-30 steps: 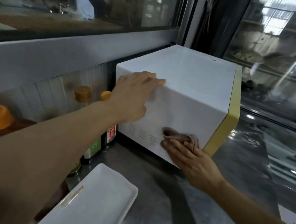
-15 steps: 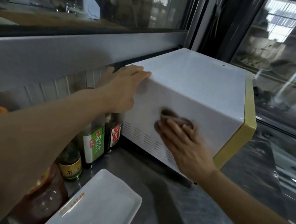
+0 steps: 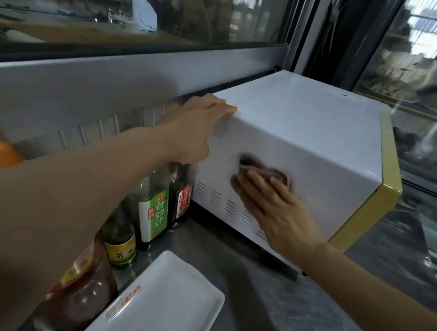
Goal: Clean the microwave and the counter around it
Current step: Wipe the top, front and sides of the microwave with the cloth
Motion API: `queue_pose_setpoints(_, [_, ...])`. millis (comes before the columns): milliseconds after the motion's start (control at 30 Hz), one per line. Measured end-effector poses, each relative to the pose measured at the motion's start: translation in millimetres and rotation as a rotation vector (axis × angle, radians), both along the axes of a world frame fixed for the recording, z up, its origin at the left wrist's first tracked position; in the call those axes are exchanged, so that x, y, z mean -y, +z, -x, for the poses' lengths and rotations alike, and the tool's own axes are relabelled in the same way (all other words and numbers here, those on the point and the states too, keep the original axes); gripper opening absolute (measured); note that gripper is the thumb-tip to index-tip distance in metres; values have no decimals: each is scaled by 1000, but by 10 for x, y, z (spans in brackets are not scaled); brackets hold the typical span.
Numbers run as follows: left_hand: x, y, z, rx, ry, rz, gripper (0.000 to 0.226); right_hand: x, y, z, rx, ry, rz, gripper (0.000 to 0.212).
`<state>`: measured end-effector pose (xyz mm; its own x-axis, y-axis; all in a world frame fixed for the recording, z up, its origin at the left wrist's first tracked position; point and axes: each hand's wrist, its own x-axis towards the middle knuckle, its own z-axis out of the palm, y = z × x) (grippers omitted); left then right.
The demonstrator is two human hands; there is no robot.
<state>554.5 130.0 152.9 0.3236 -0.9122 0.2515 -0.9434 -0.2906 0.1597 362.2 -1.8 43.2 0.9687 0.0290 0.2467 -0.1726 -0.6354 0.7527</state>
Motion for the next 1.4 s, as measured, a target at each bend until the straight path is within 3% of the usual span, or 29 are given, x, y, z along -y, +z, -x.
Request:
queue_pose_setpoints(100, [-30, 53, -28, 35, -4, -40, 84, -16, -110, 130, -257, -26, -49, 65])
queue_pose_setpoints(167, [-52, 109, -66, 38, 16, -59, 84, -38, 59, 133, -117, 36, -53, 59])
queue_pose_setpoints(267, [-51, 197, -120, 31, 30, -66, 82, -15, 460, -44, 243, 121, -128, 52])
queue_pose_setpoints(367, [-57, 222, -160, 2, 7, -86, 75, -31, 605, -300, 380, 103, -174, 53])
queue_pose_setpoints(533, [-94, 173, -220, -25, 13, -58, 74, -73, 7, -286, 21, 63, -3, 57])
queue_pose_setpoints(600, [-95, 166, -229, -51, 17, -60, 78, -72, -111, -181, -52, 40, -24, 55])
queue_pose_setpoints(667, [-101, 158, -240, -95, 29, -65, 82, -70, -74, -121, -31, 41, -30, 56])
queue_pose_setpoints(833, [-87, 153, -250, -148, 29, -20, 81, -65, 522, -472, 266, 77, -82, 63])
queue_pose_setpoints(933, [-87, 131, -245, -166, 23, 16, 80, -118, 617, -723, 230, -15, 17, 67])
queue_pose_setpoints(1000, [-85, 114, -237, -162, 10, 26, 79, -122, 453, -746, 134, -25, 79, 67])
queue_pose_setpoints(1100, [-96, 112, -220, -139, 21, 19, 80, -106, 108, -607, -159, -25, 60, 64])
queue_pose_setpoints(1167, [-103, 132, -212, -136, 20, 8, 79, -106, 62, -510, -218, -7, 44, 61])
queue_pose_setpoints(1300, [-118, 171, -222, -137, 7, -2, 77, -102, 375, -642, 119, 161, -56, 48])
queue_pose_setpoints(1400, [-114, 162, -241, -126, -2, 30, 74, -142, 587, -885, 174, 119, 30, 52])
